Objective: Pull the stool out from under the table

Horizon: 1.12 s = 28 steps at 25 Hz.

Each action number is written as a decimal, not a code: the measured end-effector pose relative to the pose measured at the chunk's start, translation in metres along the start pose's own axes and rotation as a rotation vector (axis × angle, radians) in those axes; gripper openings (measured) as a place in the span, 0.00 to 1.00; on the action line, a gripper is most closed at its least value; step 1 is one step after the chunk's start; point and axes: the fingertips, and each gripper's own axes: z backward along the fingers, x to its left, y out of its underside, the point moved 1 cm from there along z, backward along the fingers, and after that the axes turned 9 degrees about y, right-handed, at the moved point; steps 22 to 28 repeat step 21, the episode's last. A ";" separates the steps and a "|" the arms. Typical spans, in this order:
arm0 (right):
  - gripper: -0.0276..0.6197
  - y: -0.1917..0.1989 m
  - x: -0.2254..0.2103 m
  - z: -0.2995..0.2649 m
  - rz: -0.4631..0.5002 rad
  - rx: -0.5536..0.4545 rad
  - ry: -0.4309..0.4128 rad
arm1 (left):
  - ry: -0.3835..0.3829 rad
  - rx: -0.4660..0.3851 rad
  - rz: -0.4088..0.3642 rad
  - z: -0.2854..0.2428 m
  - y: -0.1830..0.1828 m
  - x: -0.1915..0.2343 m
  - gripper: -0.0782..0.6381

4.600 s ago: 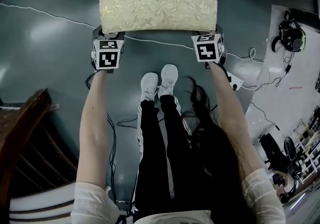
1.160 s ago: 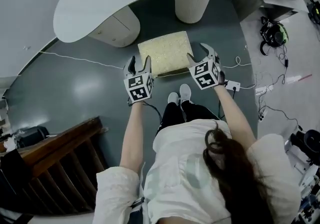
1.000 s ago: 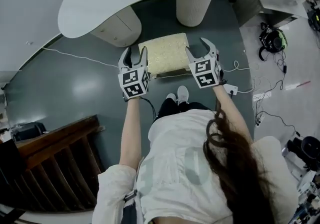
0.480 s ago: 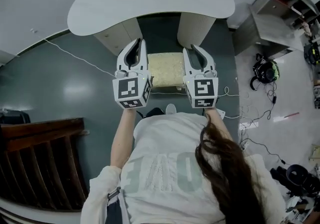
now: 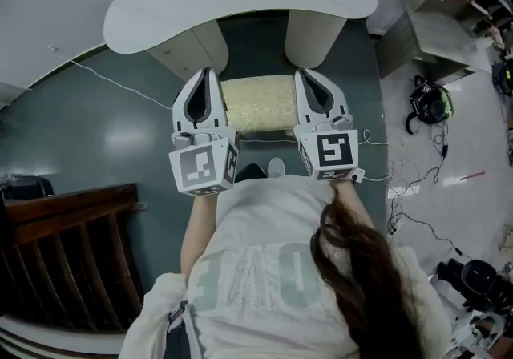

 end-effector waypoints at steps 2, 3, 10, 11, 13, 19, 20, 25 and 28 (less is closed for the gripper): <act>0.09 0.002 -0.005 0.000 -0.001 0.003 0.006 | 0.002 0.005 0.009 -0.002 0.004 0.000 0.15; 0.09 0.003 -0.007 0.000 -0.002 0.004 0.012 | 0.001 0.004 0.014 -0.003 0.005 0.001 0.15; 0.09 0.008 -0.017 -0.003 -0.005 0.022 0.048 | 0.005 0.017 0.014 -0.008 0.010 0.001 0.15; 0.09 0.008 -0.018 -0.003 -0.004 0.023 0.048 | 0.008 0.021 0.014 -0.009 0.011 0.000 0.15; 0.09 0.008 -0.018 -0.003 -0.003 0.025 0.048 | 0.014 0.030 0.014 -0.009 0.014 -0.003 0.15; 0.09 0.012 -0.020 0.003 0.000 0.035 0.047 | 0.022 0.047 0.021 -0.007 0.019 -0.010 0.15; 0.09 0.012 -0.021 0.003 0.000 0.037 0.047 | 0.022 0.048 0.019 -0.006 0.019 -0.010 0.15; 0.09 0.012 -0.021 0.004 0.000 0.038 0.047 | 0.021 0.049 0.017 -0.006 0.019 -0.011 0.15; 0.09 0.012 -0.021 0.004 0.000 0.038 0.047 | 0.021 0.049 0.017 -0.006 0.019 -0.011 0.15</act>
